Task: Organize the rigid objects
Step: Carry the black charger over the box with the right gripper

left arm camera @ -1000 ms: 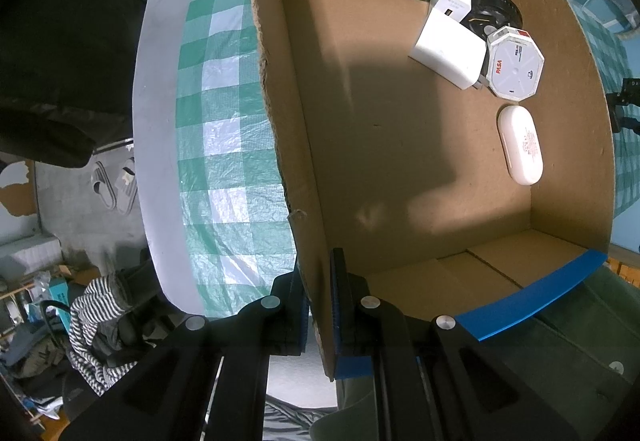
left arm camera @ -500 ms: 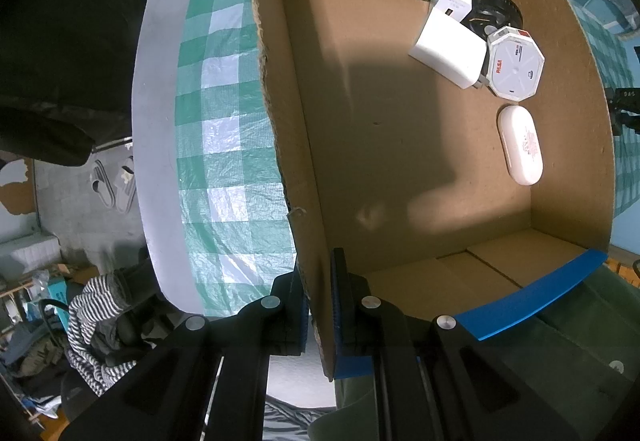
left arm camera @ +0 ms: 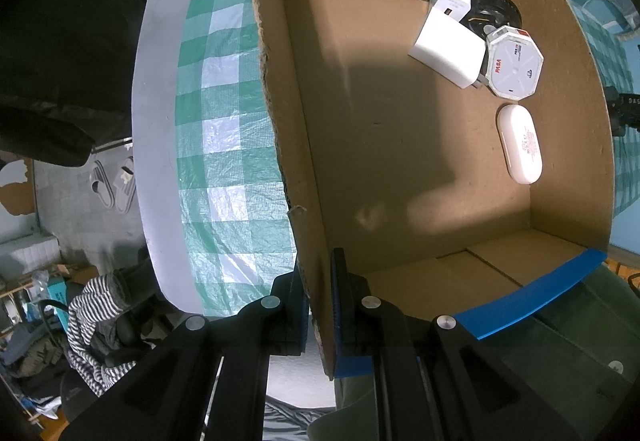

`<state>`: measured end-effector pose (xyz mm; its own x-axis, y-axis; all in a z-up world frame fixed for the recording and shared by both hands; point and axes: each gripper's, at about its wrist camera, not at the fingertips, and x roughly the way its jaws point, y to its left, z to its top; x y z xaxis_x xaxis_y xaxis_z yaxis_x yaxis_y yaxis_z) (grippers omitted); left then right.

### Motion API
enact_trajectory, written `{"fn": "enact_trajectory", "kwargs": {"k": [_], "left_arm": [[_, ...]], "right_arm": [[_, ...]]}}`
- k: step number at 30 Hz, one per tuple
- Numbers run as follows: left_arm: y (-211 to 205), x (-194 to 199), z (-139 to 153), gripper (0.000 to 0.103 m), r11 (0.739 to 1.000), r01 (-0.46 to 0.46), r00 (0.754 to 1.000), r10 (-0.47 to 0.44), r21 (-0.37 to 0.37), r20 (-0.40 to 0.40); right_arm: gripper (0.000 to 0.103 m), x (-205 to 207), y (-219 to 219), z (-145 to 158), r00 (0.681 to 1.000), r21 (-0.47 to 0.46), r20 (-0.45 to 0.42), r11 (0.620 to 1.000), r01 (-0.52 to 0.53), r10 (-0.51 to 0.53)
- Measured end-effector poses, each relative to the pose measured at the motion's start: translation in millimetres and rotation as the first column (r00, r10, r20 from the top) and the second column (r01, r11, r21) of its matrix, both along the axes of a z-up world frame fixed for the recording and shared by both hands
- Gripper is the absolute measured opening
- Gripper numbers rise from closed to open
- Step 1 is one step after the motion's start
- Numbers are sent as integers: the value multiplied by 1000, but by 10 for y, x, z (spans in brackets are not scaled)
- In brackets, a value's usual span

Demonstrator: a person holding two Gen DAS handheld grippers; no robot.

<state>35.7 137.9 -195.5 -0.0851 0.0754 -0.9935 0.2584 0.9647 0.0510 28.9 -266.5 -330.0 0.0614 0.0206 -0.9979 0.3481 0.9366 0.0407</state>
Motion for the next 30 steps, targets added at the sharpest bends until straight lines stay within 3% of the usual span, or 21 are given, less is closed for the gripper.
{"fn": "enact_trajectory", "kwargs": {"k": [17, 26, 30], "left_arm": [[2, -16, -1, 9, 1000, -1, 1000, 1, -4, 3], [3, -14, 8, 9, 1000, -2, 1000, 2, -7, 8], [5, -12, 7, 9, 1000, -1, 1000, 1, -6, 8]], "right_arm": [[37, 173, 643, 716, 973, 31, 100, 977, -211, 207], [37, 260, 1079, 1057, 924, 50, 161, 932, -358, 346], [37, 285, 1372, 1206, 887, 43, 182, 897, -439, 425]]}}
